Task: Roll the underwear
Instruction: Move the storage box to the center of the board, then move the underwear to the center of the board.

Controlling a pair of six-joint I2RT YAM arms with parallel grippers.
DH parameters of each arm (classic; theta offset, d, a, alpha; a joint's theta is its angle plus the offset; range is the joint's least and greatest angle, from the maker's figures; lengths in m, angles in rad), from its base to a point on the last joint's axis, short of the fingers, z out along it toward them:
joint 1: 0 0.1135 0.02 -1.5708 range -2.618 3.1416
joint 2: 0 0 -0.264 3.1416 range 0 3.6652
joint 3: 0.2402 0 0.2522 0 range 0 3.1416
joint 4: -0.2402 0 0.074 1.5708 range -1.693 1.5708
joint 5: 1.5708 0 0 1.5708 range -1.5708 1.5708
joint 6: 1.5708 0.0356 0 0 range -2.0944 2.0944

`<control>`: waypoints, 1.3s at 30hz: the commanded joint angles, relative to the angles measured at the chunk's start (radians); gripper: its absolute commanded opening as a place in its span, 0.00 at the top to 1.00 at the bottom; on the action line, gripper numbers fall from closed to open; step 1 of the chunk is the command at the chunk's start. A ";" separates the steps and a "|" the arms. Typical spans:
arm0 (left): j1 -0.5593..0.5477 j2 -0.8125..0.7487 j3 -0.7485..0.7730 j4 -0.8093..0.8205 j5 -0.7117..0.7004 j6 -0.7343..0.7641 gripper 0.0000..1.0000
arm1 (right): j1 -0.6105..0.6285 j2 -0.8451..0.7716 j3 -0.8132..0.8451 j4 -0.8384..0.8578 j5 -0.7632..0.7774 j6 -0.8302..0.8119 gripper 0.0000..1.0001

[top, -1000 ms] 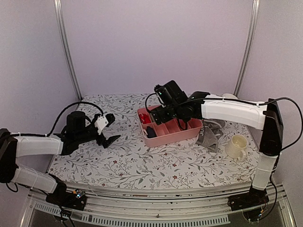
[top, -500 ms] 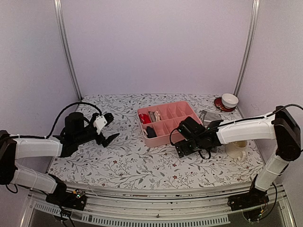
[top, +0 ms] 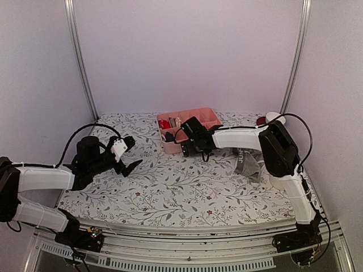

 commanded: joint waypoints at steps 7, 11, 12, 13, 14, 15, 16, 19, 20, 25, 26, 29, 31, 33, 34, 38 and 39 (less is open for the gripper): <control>0.002 -0.015 -0.016 0.041 -0.001 -0.002 0.02 | -0.056 0.224 0.425 0.076 -0.087 -0.087 0.01; 0.002 -0.006 -0.015 0.043 0.006 0.000 0.02 | -0.038 -0.009 0.213 0.069 -0.090 -0.092 0.01; 0.002 -0.003 -0.014 0.042 0.006 0.000 0.01 | -0.032 -0.076 0.137 0.066 -0.073 -0.092 0.01; 0.002 -0.003 -0.012 0.041 0.006 0.000 0.01 | -0.030 -0.144 0.053 0.062 -0.058 -0.088 0.01; 0.002 -0.004 -0.011 0.038 0.009 0.000 0.02 | -0.030 -0.212 -0.030 0.062 -0.046 -0.075 0.01; 0.002 -0.007 -0.011 0.035 0.010 0.000 0.01 | -0.030 -0.273 -0.125 0.066 -0.036 -0.064 0.01; 0.002 -0.013 -0.013 0.033 0.014 0.000 0.01 | -0.033 -0.327 -0.206 0.069 -0.018 -0.050 0.01; 0.002 -0.026 -0.020 0.033 0.028 0.001 0.01 | -0.044 -0.436 -0.431 0.039 0.061 0.009 0.01; 0.001 -0.029 -0.022 0.034 0.031 0.001 0.02 | -0.047 -0.459 -0.477 0.025 0.111 0.025 0.01; 0.002 -0.022 -0.023 0.039 0.035 0.001 0.01 | -0.063 -0.515 -0.636 -0.002 0.182 0.088 0.01; 0.001 -0.019 -0.024 0.039 0.038 0.002 0.02 | -0.064 -0.519 -0.658 0.001 0.168 0.096 0.01; 0.002 -0.009 -0.024 0.040 0.044 0.005 0.01 | -0.063 -0.511 -0.706 0.018 0.081 0.099 0.01; 0.002 -0.001 -0.022 0.041 0.043 0.007 0.02 | -0.063 -0.507 -0.731 0.036 0.002 0.093 0.06; 0.002 0.005 -0.020 0.042 0.042 0.009 0.01 | -0.063 -0.503 -0.748 0.034 -0.029 0.084 0.08; 0.002 0.009 -0.019 0.042 0.042 0.009 0.02 | -0.063 -0.502 -0.757 0.034 -0.032 0.084 0.09; 0.001 0.013 -0.018 0.043 0.039 0.016 0.01 | -0.063 -0.502 -0.795 0.031 -0.008 0.083 0.15; 0.002 0.011 -0.019 0.043 0.039 0.017 0.01 | -0.062 -0.502 -0.805 0.033 -0.013 0.083 0.16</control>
